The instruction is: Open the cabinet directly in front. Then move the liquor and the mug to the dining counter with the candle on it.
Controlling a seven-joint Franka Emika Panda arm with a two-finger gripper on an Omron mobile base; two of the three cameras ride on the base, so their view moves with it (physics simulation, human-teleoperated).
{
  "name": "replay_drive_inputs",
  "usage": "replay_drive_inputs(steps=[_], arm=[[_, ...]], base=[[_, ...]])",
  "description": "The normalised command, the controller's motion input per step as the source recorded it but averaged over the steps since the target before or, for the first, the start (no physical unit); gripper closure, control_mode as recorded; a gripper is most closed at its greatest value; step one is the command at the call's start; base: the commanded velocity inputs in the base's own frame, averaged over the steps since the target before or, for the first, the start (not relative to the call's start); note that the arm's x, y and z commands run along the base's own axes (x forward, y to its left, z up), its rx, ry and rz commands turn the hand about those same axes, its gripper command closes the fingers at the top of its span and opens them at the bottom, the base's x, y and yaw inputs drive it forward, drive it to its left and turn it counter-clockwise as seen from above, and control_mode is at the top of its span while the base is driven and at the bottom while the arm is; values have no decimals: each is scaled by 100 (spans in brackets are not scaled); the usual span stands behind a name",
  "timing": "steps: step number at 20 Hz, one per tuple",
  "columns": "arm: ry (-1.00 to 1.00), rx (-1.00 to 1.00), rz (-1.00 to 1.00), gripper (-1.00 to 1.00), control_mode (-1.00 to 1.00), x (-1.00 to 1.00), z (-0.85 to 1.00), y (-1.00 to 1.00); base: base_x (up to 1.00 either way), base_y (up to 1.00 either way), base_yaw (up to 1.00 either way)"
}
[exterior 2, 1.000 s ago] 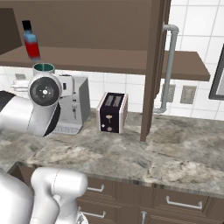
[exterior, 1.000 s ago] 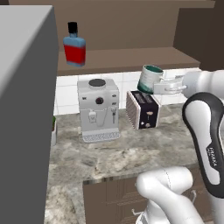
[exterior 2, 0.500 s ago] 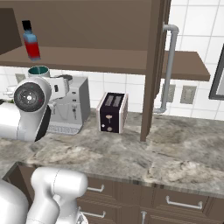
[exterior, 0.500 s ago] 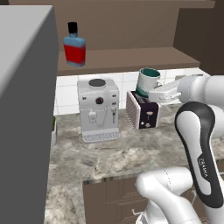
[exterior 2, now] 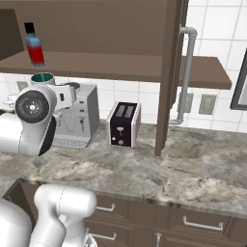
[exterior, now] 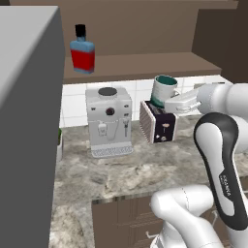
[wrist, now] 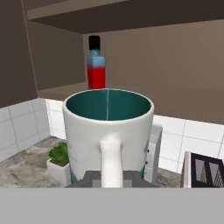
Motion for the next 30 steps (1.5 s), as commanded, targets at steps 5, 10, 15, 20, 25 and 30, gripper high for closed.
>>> replay_drive_inputs(steps=[5, 10, 15, 20, 25, 30], arm=[[0, 0, 0, 100, 100, -11, 0, 0], [0, 0, 0, 100, 100, 0, 0, 0], [0, 0, 0, 100, 100, 0, 0, 0], [0, 0, 0, 100, 100, 0, 0, 0], [0, 0, 0, 100, 100, 0, 0, 0], [0, 0, 0, 100, 100, 0, 0, 0]], base=[[-9, 1, 0], [-73, 14, -3], [-44, 16, -50], [0, 1, -99], [0, 0, -100], [0, 0, -100]])
